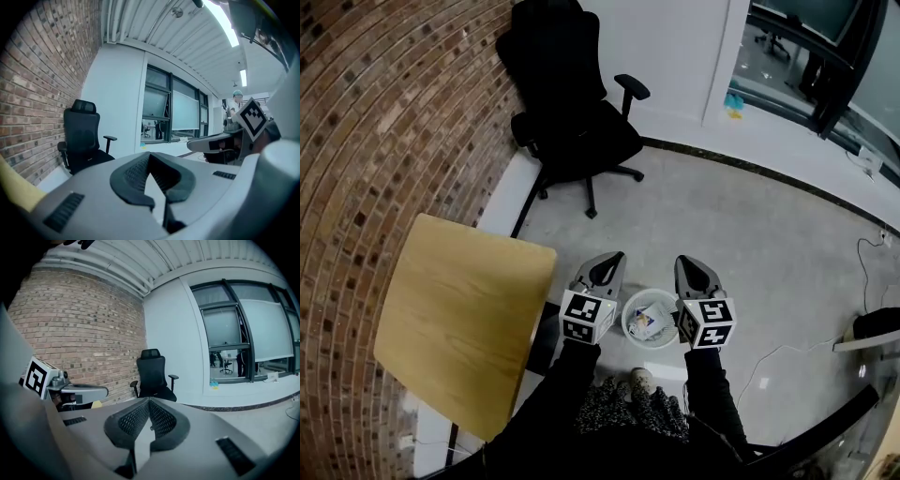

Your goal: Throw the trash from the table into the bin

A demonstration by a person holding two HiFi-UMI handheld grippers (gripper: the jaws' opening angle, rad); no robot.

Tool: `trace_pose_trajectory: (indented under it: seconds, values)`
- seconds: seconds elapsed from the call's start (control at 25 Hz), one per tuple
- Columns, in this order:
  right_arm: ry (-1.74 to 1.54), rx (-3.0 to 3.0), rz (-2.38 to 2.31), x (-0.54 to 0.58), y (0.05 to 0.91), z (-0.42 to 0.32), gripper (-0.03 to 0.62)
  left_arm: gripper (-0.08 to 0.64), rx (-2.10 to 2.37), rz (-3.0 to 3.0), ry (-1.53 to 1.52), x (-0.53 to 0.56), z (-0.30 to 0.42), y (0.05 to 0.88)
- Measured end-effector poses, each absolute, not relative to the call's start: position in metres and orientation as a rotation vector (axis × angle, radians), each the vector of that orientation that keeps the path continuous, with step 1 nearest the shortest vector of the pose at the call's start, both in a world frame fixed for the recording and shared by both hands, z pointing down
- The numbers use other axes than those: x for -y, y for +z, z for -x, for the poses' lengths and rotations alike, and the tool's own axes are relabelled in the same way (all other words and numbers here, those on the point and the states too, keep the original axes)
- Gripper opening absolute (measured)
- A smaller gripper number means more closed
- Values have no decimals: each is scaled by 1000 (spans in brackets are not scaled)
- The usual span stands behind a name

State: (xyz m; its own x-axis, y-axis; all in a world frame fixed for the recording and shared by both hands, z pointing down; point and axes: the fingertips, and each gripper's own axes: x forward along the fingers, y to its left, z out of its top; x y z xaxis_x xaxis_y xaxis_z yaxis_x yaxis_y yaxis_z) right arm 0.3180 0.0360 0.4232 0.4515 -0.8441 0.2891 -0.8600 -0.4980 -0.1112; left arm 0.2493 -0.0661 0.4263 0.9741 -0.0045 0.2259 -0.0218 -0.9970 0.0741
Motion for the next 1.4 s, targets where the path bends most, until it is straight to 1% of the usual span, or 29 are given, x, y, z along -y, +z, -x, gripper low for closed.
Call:
trace_pose_trajectory:
  seconds: [0.36,0.56,0.84,1.4]
  values:
    - [360,1550,-2675,-31,360,-325,12,6,84,-3119,179,83,-253,359]
    - [267,1519,-2687,-30,330,-332,12,6,103,-3127,109,85,-255,334]
    - [243,1517,-2688,-31,315,-332,11,6,110,-3153,37,87,-256,309]
    - [225,1514,-2680,-36,301,-333,9,6,96,-3173,12,81,-258,296]
